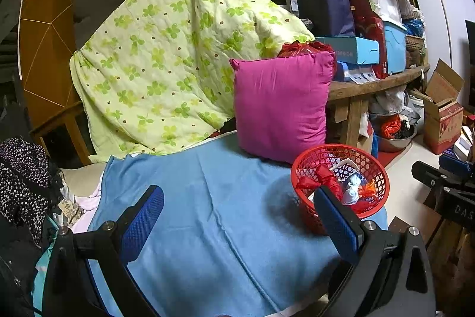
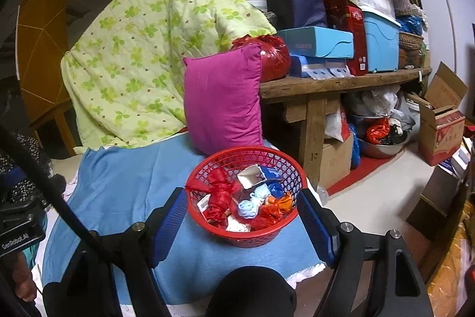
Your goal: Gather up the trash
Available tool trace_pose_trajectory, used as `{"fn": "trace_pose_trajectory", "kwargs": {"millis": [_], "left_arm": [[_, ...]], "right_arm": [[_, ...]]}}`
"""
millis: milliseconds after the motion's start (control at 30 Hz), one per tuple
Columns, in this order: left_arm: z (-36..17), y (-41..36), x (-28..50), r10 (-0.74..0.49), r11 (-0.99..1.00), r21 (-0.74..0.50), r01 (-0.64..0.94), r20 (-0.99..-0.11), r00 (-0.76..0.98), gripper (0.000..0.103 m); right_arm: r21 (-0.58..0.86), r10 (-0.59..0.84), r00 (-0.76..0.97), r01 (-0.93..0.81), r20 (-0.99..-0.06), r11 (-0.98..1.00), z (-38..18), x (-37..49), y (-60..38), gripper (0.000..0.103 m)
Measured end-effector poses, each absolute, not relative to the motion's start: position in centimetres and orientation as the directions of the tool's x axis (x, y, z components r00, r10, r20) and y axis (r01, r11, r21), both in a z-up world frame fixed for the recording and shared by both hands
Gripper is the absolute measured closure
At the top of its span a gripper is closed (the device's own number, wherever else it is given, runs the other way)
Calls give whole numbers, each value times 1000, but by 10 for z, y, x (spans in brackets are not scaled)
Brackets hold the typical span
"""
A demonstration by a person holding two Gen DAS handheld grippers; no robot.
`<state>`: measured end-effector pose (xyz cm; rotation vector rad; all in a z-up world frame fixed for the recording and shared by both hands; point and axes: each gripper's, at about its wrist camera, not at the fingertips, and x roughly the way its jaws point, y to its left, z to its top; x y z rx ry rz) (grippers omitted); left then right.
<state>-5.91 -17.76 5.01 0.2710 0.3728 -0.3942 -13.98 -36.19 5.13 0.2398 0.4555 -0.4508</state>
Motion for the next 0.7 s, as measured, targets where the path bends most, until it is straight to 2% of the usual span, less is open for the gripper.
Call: {"fn": "trace_pose_trajectory", "kwargs": {"millis": [700], "left_arm": [[43, -174, -52, -298, 898, 183, 400, -416, 859, 2]], "right_arm": [[140, -341, 796, 463, -501, 875, 41, -130, -360, 24]]}}
